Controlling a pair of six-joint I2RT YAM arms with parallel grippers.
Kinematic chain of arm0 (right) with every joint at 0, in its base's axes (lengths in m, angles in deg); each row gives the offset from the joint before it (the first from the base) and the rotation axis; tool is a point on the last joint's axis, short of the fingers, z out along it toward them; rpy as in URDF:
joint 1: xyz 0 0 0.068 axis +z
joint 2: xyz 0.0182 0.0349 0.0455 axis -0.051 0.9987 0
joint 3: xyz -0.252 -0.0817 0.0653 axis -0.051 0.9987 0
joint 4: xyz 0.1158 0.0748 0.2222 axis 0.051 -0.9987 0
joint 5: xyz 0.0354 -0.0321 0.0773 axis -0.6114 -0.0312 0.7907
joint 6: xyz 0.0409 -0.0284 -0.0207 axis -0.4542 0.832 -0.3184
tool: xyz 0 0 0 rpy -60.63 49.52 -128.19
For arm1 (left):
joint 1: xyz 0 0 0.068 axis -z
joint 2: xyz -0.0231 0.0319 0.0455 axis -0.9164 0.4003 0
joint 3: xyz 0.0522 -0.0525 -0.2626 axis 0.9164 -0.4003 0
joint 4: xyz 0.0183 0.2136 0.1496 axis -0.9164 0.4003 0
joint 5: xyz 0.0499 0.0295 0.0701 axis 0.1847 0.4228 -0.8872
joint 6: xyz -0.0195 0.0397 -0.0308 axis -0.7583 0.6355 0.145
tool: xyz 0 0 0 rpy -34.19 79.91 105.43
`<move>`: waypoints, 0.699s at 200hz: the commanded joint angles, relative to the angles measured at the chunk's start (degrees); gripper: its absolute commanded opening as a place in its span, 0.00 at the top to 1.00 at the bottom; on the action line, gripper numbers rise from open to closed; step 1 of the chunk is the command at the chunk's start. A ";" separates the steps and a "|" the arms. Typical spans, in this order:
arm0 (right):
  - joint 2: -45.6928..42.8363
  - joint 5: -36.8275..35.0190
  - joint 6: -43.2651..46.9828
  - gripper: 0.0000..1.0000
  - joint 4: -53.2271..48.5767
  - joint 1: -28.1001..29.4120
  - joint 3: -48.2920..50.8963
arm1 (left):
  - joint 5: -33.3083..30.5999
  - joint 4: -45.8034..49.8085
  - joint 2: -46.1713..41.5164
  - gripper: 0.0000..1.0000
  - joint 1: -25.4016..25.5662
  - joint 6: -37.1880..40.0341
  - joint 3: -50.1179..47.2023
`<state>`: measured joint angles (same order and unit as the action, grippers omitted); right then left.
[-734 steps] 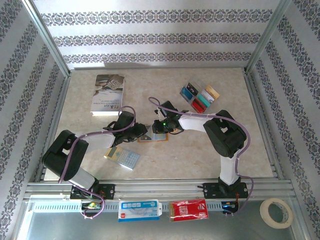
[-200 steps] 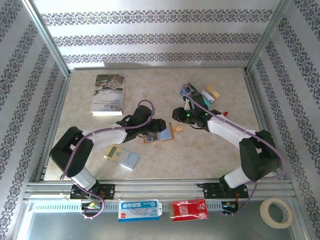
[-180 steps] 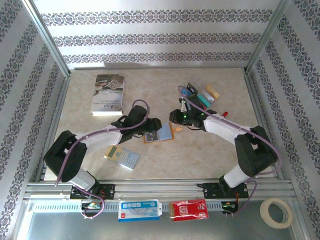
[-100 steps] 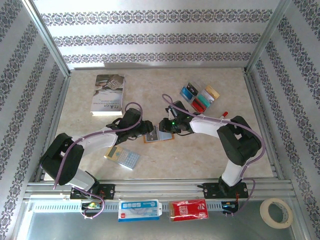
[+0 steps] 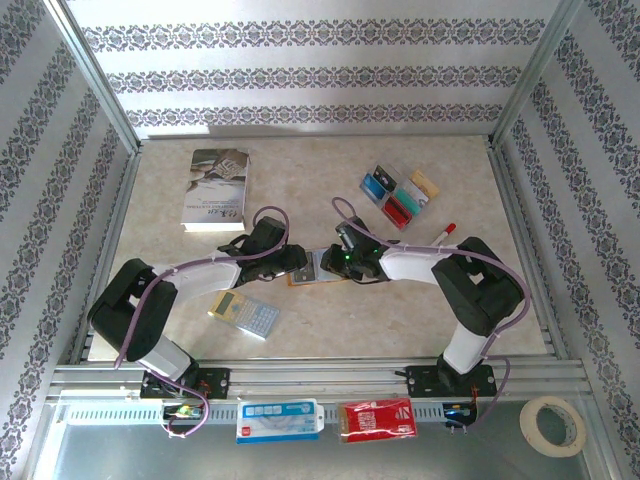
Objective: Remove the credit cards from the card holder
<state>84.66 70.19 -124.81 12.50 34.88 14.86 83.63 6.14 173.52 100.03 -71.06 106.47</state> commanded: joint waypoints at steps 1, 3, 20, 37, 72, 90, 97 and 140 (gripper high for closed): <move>-1.86 -4.35 -6.37 0.72 -2.00 1.96 2.82 | -0.32 3.89 1.21 0.57 -0.58 1.45 2.20; -2.15 -4.68 -6.49 0.72 -2.00 2.00 2.91 | -0.45 4.14 1.24 0.57 -0.58 1.54 2.31; -4.72 -7.10 -7.62 0.72 -1.48 2.06 3.81 | -1.08 5.59 1.78 0.59 -0.51 1.94 3.19; -7.02 -7.27 -7.06 0.72 1.15 1.48 4.96 | -1.44 6.18 2.11 0.61 -0.51 1.90 3.61; -6.80 -0.35 0.89 0.72 3.63 -0.40 2.38 | -1.83 6.36 2.15 0.65 -0.58 1.25 3.92; -4.98 5.20 4.16 0.73 5.47 -1.16 1.28 | -2.15 5.95 2.33 0.66 -0.58 0.45 3.72; -4.09 7.23 5.05 0.73 5.57 -1.46 0.75 | -2.24 5.86 2.42 0.66 -0.65 0.15 3.64; 0.26 12.90 6.44 0.78 5.94 -1.87 -1.58 | -1.54 5.20 3.54 0.68 -0.49 -0.55 3.63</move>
<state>82.80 78.17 -121.10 17.46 33.18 15.06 82.75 10.29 175.94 100.03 -70.71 108.89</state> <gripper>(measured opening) 0.237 0.328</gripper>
